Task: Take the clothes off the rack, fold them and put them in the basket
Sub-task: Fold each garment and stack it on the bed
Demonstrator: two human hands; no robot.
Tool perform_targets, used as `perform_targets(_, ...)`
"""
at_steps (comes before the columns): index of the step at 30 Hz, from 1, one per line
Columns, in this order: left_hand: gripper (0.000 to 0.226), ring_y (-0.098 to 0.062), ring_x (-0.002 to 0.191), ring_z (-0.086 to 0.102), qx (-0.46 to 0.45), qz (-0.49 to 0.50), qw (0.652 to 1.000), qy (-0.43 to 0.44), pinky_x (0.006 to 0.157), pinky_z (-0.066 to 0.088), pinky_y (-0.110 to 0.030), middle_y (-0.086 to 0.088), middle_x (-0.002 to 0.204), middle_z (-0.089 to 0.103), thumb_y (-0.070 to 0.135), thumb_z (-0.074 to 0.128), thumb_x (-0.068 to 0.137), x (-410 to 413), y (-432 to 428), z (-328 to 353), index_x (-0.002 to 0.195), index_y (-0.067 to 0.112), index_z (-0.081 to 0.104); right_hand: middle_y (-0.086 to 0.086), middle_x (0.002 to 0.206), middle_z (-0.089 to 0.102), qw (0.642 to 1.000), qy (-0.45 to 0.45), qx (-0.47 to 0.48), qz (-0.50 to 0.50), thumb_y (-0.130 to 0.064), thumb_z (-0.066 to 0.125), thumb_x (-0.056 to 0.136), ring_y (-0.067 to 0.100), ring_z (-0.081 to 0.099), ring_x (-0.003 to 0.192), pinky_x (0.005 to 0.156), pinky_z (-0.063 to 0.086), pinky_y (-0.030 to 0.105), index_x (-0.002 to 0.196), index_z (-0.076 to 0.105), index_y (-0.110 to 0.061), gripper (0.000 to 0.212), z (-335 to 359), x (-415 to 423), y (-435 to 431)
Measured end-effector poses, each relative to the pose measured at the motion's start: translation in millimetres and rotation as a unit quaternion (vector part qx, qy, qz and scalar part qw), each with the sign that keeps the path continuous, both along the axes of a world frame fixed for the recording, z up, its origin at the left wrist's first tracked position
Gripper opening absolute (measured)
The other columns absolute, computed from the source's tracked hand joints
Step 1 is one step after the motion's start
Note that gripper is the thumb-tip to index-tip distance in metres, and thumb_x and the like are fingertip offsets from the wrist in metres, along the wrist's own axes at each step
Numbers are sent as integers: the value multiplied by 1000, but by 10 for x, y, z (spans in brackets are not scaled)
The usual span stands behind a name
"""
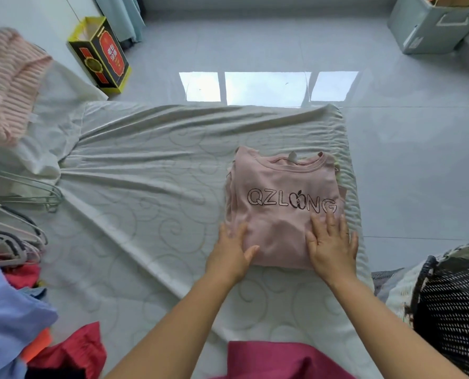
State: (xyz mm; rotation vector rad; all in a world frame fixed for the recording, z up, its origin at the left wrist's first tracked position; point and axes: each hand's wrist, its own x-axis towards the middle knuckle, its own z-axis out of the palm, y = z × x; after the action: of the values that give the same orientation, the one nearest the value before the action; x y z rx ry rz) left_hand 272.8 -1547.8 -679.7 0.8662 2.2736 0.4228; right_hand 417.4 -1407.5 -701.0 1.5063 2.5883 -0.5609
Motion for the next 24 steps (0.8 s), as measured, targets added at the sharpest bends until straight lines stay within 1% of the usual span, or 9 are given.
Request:
perform_targets(4,63,-14,132,37,38,43,994,-93,107,33,-27,1,150,27,36,51,93,185,-877,84,146,22,20,8,151,30,991,133,-23,14,-47,21,86,18,17,143,114,12,38,140,41,-14,66,-49,324,-743)
perform_targets(8,61,-7,130,37,9,61,994,-85,105,35,-24,5,148,28,36,51,93,215,-1799,113,145,23,21,-2,148,29,968,210,-132,-24,-48,27,85,5,17,138,111,15,26,138,40,-12,67,-61,419,-1617)
perform_targets(11,56,-3,118,41,20,102,991,-84,99,38,-22,8,139,33,32,53,93,33,-2339,165,141,22,26,1,144,40,943,244,-220,-53,-24,48,96,8,29,132,109,17,22,133,48,-10,40,-18,261,-2200)
perform_targets(14,51,-7,114,44,36,92,994,-52,96,35,-18,9,124,37,31,54,93,-319,-2781,263,137,15,35,5,132,52,926,247,-275,-83,-5,50,93,11,42,125,102,25,15,119,61,-10,28,4,-13,-2773)
perform_targets(16,53,-11,111,47,66,74,995,-25,98,34,-17,3,119,46,39,52,85,-574,-3098,387,128,10,46,7,120,59,915,247,-300,-104,0,51,92,-3,52,111,90,32,2,106,62,-17,25,19,-246,-3198)
perform_targets(18,54,-13,112,47,94,50,994,-23,94,30,-11,2,118,49,44,45,78,-864,-3425,579,120,10,53,7,108,63,901,253,-327,-133,0,52,91,-17,55,92,80,37,-2,95,62,-24,26,77,-558,-3631)
perform_targets(20,50,-12,114,45,115,37,993,9,91,28,-9,4,118,48,41,43,78,-1254,-3779,754,113,9,57,6,99,65,883,267,-357,-148,-3,53,91,-4,60,85,77,42,7,87,63,-31,31,139,-944,-4053)
perform_targets(22,50,-19,115,48,129,34,976,173,94,37,-26,-5,121,54,42,42,77,-1737,-4125,842,109,8,61,10,93,66,869,282,-379,-150,-3,53,92,13,60,84,78,48,24,83,63,-29,29,233,-1422,-4414)
perform_targets(24,52,-32,124,45,46,70,950,302,98,39,-43,-16,134,49,46,47,84,-2208,-4419,904,119,9,57,13,95,65,836,313,-423,-153,-13,61,89,21,60,87,81,48,40,87,62,-22,9,403,-1883,-4701)
